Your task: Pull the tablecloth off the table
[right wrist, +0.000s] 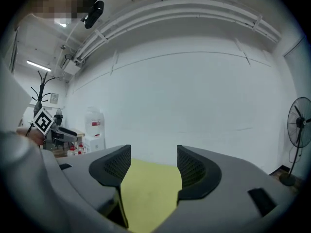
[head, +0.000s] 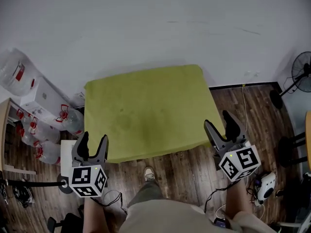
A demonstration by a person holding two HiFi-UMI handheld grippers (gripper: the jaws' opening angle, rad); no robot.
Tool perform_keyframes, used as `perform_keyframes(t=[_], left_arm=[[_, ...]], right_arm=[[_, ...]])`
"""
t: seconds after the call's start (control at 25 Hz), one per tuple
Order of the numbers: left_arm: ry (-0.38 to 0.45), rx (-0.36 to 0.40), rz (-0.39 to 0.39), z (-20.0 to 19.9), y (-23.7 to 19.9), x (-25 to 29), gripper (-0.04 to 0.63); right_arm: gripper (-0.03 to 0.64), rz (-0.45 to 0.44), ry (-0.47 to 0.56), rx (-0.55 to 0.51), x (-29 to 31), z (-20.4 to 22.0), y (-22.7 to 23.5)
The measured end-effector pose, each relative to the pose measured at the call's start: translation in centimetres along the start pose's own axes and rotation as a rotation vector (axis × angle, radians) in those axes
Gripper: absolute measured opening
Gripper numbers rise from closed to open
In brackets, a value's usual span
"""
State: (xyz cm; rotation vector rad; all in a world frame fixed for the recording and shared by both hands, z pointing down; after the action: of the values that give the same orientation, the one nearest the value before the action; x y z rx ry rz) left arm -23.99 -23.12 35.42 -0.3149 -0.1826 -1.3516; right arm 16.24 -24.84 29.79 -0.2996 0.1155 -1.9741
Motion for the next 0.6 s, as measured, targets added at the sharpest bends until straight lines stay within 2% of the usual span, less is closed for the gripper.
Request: perform_keyframes(t=[0.16, 0.28, 0.6], left_arm=[[-0.062, -0.007, -0.001, 0.6, -3.8, 5.4, 0.278], [-0.107, -0.015, 0.004, 1.3, -6.2, 8.7, 0.278], [-0.257, -0.061, 0.039, 6.0, -10.2, 14.9, 0.287]], right_arm=[[0.305, -0.003, -0.045, 0.007, 6.4, 1.3, 0.3], [0.307, -0.014, -0.086, 0.071, 10.4, 3.1, 0.2], [0.314, 0.003, -0.249, 0.111, 15.9, 9.5, 1.3]])
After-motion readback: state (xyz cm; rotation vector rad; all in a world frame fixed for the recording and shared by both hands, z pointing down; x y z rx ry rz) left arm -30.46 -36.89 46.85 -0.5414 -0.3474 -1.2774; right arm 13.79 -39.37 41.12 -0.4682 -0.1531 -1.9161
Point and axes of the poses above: the fingertips, and each gripper's own axes: x forward along the fingers, y to its right, z out of its underside, the point moved 5 cm from there along -x, backward along the fingers, and after that the axes turned 10 degrees about -x, right-handed, at the moved point
